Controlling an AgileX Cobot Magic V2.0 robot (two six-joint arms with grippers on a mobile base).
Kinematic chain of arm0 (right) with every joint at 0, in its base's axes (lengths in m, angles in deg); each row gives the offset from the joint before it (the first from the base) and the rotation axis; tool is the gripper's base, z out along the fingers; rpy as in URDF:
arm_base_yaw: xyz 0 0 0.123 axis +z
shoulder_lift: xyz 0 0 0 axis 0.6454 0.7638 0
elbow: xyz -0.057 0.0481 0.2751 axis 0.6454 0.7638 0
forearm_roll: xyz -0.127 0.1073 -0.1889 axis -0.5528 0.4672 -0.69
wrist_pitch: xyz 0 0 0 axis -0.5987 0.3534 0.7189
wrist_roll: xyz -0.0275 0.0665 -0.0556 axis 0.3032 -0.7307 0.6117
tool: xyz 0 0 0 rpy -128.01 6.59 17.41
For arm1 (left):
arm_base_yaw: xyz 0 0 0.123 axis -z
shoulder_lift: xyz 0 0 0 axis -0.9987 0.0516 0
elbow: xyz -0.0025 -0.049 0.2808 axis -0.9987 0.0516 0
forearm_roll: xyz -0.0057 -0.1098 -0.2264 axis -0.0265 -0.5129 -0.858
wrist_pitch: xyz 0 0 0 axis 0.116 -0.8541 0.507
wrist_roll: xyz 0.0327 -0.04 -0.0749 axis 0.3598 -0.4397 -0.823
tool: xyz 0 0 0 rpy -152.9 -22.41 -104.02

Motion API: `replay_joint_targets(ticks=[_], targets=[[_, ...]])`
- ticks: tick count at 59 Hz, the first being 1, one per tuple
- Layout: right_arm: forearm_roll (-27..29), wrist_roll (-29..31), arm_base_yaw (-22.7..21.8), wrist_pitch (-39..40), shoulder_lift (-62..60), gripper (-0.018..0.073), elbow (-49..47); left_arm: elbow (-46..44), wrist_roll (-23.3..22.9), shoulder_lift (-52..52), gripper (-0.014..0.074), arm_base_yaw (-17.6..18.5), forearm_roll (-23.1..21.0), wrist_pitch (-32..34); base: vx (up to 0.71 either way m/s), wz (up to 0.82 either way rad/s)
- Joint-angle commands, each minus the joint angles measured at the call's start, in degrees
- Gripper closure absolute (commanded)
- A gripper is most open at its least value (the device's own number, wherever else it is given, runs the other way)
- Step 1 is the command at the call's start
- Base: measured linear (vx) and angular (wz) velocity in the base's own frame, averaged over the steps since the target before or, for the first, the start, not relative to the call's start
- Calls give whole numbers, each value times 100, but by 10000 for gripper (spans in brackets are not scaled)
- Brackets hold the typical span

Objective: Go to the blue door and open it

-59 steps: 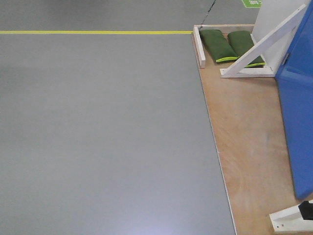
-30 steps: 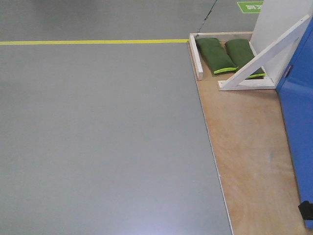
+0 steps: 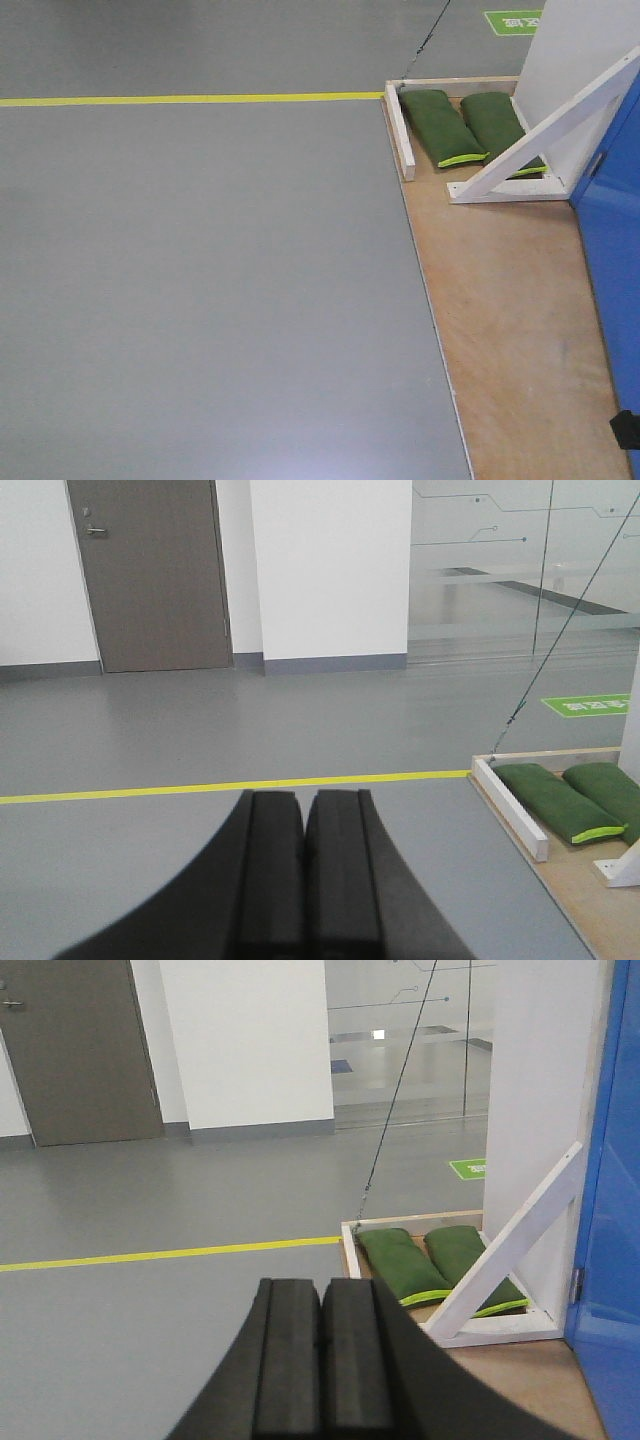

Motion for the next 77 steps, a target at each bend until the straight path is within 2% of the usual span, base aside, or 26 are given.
replay_joint_targets(ticks=[1, 48, 62, 77], targets=[[-13, 11, 17, 481, -86, 561, 0, -156, -37, -91, 524, -4, -10, 466, 11, 1], [-131, 11, 17, 365, -86, 561, -47, -156, -37, -75, 524, -4, -10, 466, 4, 1], [-118, 11, 12, -722, 668, 561, -1148, -156, -37, -75, 524, -4, -10, 466, 0, 0], [-119, 11, 12, -840, 2462, 561, -2787, -156, -37, -75, 524, -4, -10, 466, 0, 0]])
